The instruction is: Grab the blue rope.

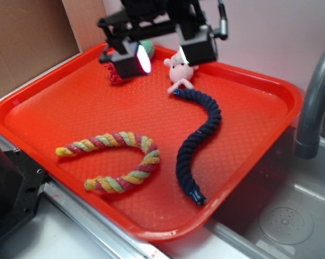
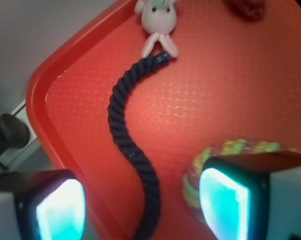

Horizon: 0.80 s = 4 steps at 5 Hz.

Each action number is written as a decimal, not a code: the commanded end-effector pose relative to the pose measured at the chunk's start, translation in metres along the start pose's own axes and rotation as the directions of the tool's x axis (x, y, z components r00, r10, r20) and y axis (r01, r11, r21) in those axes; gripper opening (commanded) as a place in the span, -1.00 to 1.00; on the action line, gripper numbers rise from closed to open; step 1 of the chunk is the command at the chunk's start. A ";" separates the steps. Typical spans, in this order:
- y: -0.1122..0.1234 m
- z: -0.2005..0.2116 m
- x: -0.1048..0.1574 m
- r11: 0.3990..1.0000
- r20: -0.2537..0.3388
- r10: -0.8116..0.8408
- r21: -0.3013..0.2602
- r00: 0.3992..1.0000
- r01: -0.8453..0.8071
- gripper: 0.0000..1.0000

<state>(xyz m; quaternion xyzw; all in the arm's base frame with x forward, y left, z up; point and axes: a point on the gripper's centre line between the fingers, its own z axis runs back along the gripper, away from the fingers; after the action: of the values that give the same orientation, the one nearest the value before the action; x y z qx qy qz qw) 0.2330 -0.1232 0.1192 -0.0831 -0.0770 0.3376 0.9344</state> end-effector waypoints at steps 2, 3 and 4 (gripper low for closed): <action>-0.019 -0.067 0.011 0.995 -0.061 -0.098 0.029 0.993 0.100 1.00; -0.017 -0.081 0.011 0.991 -0.063 -0.108 0.068 0.992 0.112 1.00; -0.015 -0.088 0.013 0.991 -0.073 -0.101 0.080 0.992 0.106 0.93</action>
<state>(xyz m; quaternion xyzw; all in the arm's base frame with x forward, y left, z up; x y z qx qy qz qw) 0.2567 -0.1335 0.0232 -0.0304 -0.0127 0.2837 0.9584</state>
